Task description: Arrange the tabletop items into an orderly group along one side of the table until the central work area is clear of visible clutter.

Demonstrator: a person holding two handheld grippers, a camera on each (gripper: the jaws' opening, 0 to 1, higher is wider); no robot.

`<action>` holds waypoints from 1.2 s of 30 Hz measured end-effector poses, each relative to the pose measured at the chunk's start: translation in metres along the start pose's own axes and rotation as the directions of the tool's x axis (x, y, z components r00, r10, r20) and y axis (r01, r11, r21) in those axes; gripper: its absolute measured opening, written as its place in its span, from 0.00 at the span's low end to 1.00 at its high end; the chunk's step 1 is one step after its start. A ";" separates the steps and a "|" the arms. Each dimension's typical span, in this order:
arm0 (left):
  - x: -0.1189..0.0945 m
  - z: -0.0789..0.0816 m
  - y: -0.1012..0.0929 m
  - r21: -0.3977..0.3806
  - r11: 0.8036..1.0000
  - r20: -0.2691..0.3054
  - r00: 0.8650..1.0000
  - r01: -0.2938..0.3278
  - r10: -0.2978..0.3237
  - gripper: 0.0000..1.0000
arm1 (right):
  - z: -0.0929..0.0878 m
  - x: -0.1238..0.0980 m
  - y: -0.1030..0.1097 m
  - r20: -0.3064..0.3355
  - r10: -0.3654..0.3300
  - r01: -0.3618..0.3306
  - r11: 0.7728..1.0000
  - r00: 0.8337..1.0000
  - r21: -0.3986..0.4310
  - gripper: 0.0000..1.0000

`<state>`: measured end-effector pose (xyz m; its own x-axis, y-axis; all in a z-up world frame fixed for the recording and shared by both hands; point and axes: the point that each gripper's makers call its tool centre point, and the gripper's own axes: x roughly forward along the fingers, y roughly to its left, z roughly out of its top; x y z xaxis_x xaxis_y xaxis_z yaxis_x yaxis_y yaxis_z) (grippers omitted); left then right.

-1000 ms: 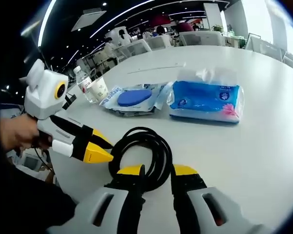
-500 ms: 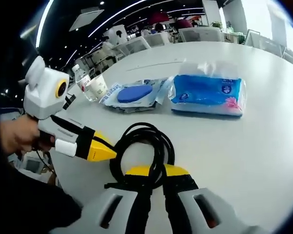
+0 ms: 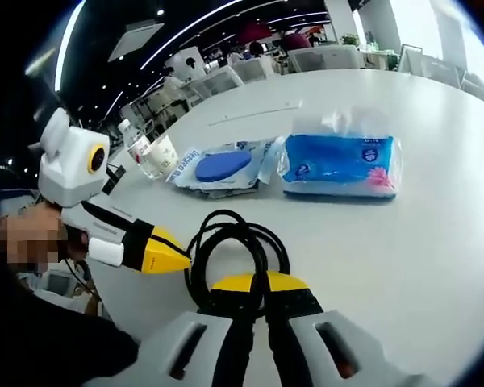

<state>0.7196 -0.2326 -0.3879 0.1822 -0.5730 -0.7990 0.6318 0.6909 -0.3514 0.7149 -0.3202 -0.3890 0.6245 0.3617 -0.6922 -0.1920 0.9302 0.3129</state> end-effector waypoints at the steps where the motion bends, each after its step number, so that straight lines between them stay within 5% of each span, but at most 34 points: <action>1: -0.001 0.001 -0.001 -0.002 1.000 0.001 1.000 0.003 -0.003 0.02 | 0.001 -0.001 0.001 0.001 0.000 0.000 1.000 1.000 0.001 0.00; 22: -0.015 0.039 -0.009 0.038 0.999 0.069 0.997 0.012 -0.014 0.01 | 0.031 -0.010 -0.006 0.068 -0.001 -0.002 0.999 0.998 0.042 0.00; 36: 0.006 0.034 0.003 0.026 1.000 0.029 0.999 -0.017 0.016 0.01 | 0.013 0.008 -0.018 0.040 -0.012 0.009 0.998 0.999 0.068 0.00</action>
<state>0.7479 -0.2485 -0.3770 0.2137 -0.5744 -0.7902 0.6480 0.6886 -0.3253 0.7329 -0.3347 -0.3912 0.6567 0.3476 -0.6693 -0.1340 0.9271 0.3500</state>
